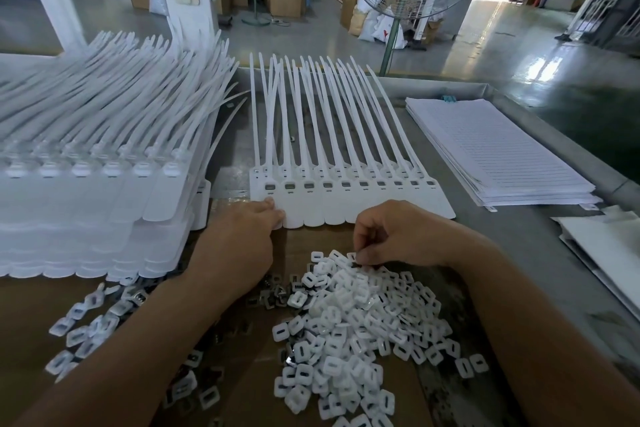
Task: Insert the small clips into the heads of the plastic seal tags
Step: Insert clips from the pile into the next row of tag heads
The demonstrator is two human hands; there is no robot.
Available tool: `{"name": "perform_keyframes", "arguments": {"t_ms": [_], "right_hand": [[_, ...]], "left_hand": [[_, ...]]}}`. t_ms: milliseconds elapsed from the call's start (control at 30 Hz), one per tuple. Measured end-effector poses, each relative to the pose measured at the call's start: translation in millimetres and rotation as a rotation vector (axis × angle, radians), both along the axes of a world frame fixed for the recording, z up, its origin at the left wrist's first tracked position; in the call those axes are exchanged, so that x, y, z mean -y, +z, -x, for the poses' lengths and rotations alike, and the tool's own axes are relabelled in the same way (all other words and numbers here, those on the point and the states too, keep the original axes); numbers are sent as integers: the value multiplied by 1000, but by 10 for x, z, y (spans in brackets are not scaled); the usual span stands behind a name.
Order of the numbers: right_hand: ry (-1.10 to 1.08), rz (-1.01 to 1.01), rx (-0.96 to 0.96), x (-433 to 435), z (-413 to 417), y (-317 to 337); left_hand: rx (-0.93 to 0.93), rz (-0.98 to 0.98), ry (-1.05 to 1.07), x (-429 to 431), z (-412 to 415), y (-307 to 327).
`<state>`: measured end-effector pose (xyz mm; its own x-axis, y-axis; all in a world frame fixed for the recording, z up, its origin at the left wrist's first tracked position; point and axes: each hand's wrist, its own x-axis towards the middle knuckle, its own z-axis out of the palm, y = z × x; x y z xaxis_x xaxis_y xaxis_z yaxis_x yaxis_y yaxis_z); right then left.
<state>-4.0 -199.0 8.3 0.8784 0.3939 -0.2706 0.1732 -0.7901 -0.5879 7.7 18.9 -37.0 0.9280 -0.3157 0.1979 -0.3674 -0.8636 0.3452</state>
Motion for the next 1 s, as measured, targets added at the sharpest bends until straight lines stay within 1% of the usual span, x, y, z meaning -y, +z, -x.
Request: {"name": "perform_keyframes", "arguments": {"t_ms": [67, 167, 233, 300, 600, 767, 867, 1000], "right_hand": [[-20, -47, 16, 1, -7, 8], [-102, -156, 94, -14, -31, 3], [-151, -179, 152, -36, -60, -1], [-192, -197, 170, -93, -98, -5], [-186, -137, 275, -558, -486, 17], [-207, -135, 324, -827, -710, -15], [-259, -144, 307, -940, -782, -73], [-300, -108, 287, -1022, -818, -169]], "left_hand": [[4, -2, 2, -1, 3, 0], [6, -9, 1, -3, 2, -9], [7, -13, 0, 10, -5, -7], [9, -24, -2, 19, -11, -10], [63, -34, -19, 21, -5, -8], [89, -35, -14, 14, 21, 18], [81, -47, -26, 11, 21, 15], [70, -39, -42, -13, 23, 15]]}}
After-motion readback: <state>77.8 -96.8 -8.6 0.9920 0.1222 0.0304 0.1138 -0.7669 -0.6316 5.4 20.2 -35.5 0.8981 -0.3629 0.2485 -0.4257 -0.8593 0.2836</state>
